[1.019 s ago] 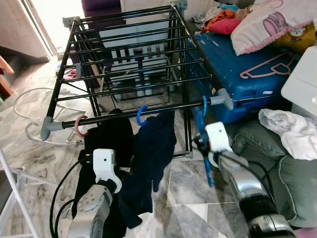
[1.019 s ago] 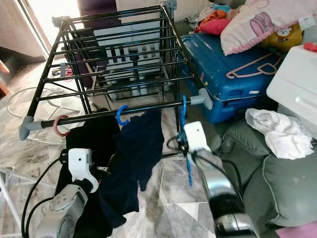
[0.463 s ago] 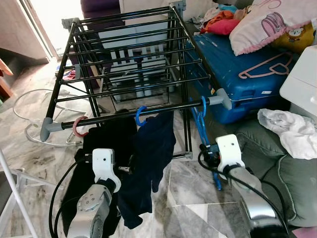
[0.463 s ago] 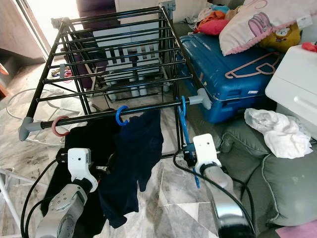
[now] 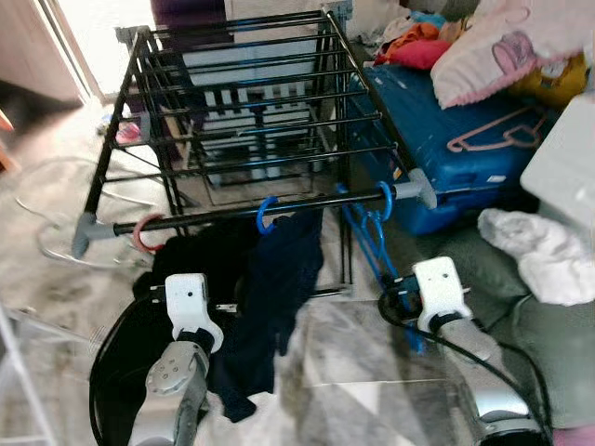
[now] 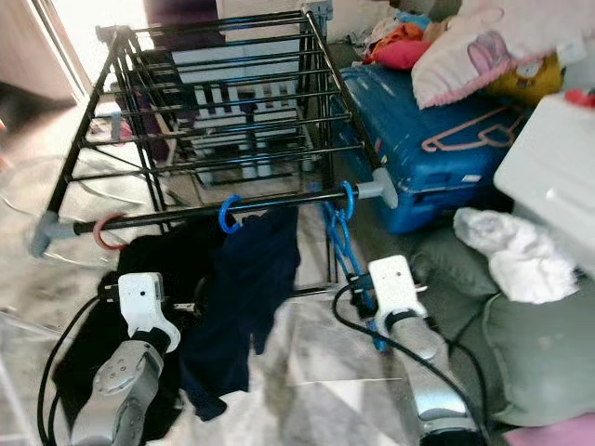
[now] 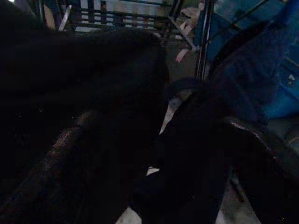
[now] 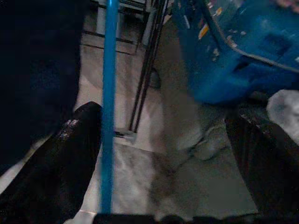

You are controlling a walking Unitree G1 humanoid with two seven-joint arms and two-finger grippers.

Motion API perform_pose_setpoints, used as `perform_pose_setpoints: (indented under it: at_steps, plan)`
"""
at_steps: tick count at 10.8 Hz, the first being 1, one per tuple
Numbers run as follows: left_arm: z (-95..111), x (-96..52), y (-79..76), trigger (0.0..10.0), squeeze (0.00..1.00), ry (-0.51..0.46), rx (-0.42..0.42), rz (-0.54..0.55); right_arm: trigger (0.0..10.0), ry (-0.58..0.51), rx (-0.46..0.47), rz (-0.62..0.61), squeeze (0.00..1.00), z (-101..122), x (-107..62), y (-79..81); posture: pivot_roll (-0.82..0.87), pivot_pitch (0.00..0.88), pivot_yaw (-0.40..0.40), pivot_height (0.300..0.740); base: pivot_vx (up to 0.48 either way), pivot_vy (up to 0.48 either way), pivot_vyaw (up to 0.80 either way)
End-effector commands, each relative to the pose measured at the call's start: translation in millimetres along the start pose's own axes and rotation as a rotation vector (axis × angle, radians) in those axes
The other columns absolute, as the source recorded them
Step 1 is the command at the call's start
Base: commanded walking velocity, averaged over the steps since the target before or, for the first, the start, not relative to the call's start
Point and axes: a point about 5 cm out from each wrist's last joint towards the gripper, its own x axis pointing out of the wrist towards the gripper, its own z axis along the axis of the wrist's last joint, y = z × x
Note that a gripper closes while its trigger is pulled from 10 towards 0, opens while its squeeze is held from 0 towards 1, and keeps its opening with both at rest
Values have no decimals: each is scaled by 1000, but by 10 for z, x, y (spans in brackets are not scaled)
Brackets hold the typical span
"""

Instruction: Hang hanger

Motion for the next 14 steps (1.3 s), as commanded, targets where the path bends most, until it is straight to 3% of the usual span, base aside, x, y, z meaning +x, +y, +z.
perform_pose_setpoints:
  at_steps: [1,4,5,6,7,8,14]
  plan:
    - [2,-1,49,10000,0,-4,18,28,10000,-27,-7,5,1000,88,7,4,-133,0,11,740,0,0,0]
    - [30,10,78,10000,0,-33,45,78,10000,-57,-11,-43,1000,129,-7,-24,-146,0,23,740,0,0,0]
    - [49,45,107,10000,0,-31,60,91,10000,-67,5,-54,937,136,-24,-38,-157,0,36,740,0,0,0]
    - [58,65,109,10000,0,-32,63,90,10000,-62,10,-65,694,121,-32,-47,-164,0,46,740,0,0,0]
    - [67,89,98,10000,0,-33,68,91,10000,-59,14,-69,90,107,-45,-47,-167,0,50,740,0,0,0]
    - [67,101,87,10000,0,-34,68,91,10000,-55,18,-70,12,100,-49,-42,-174,0,60,740,0,0,0]
    - [51,87,113,10000,0,-27,87,99,10000,-62,39,-61,0,125,-14,-5,-159,0,70,740,-127,0,0]
